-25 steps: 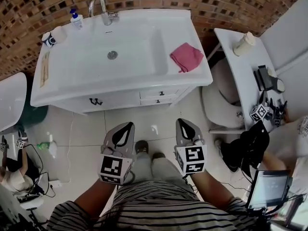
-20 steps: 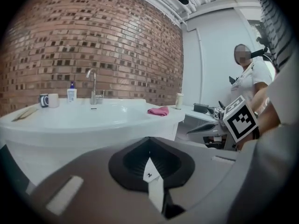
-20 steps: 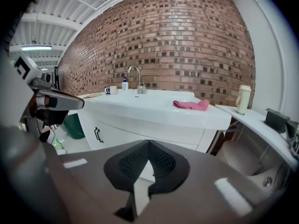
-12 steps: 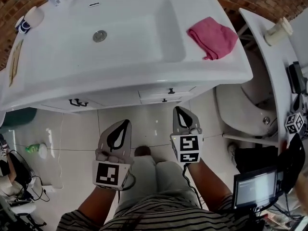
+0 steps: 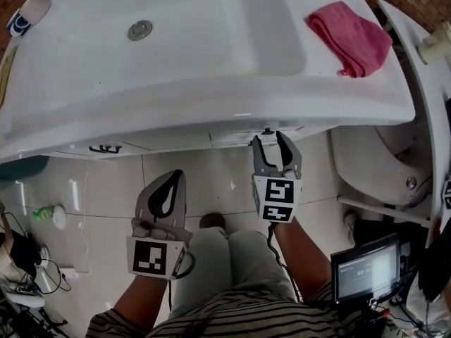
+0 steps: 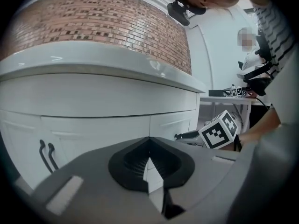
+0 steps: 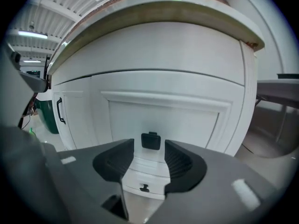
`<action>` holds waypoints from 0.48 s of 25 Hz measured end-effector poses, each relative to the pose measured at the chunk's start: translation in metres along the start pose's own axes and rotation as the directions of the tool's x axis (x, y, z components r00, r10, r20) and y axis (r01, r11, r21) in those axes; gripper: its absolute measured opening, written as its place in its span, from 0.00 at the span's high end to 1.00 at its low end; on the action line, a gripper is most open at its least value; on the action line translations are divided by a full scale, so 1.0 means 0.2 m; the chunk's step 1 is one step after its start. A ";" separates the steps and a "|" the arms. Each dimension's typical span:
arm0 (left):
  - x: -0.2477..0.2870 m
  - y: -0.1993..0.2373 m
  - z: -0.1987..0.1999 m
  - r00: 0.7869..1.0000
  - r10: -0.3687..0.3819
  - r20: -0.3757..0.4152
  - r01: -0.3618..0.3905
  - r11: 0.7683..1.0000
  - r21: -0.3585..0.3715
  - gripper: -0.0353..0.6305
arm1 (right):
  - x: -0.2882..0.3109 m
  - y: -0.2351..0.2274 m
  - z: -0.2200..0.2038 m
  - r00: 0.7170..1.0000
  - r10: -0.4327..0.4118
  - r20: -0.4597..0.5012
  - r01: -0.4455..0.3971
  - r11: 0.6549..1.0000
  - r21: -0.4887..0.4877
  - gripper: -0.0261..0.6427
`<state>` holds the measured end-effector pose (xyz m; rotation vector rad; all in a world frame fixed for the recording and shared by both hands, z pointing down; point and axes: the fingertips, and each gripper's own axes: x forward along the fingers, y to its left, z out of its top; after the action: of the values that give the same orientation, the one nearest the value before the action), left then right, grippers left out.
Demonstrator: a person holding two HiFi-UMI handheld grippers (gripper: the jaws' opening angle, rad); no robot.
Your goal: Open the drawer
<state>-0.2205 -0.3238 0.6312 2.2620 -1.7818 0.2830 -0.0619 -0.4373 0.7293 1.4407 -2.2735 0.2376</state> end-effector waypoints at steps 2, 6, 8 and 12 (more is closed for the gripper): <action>-0.01 0.01 -0.01 1.000 0.002 -0.004 -0.002 1.000 0.003 0.92 | 0.03 0.01 0.00 1.000 0.001 -0.004 -0.001 1.000 0.004 0.65; -0.02 0.03 -0.01 1.000 0.013 -0.006 -0.013 1.000 0.009 0.92 | 0.05 0.00 0.03 1.000 -0.025 -0.003 0.025 1.000 -0.018 0.68; -0.04 0.04 -0.02 1.000 0.020 -0.016 -0.020 1.000 -0.001 0.92 | 0.05 -0.01 0.03 0.999 -0.039 -0.017 0.038 0.998 -0.041 0.75; -0.07 0.03 0.00 0.999 0.029 -0.022 -0.029 1.000 -0.006 0.92 | 0.05 -0.01 0.02 0.999 -0.028 -0.039 0.026 0.999 -0.045 0.76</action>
<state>-0.2303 -0.3128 0.6284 2.2217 -1.8035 0.3068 -0.0641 -0.4483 0.7293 1.4306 -2.2126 0.2041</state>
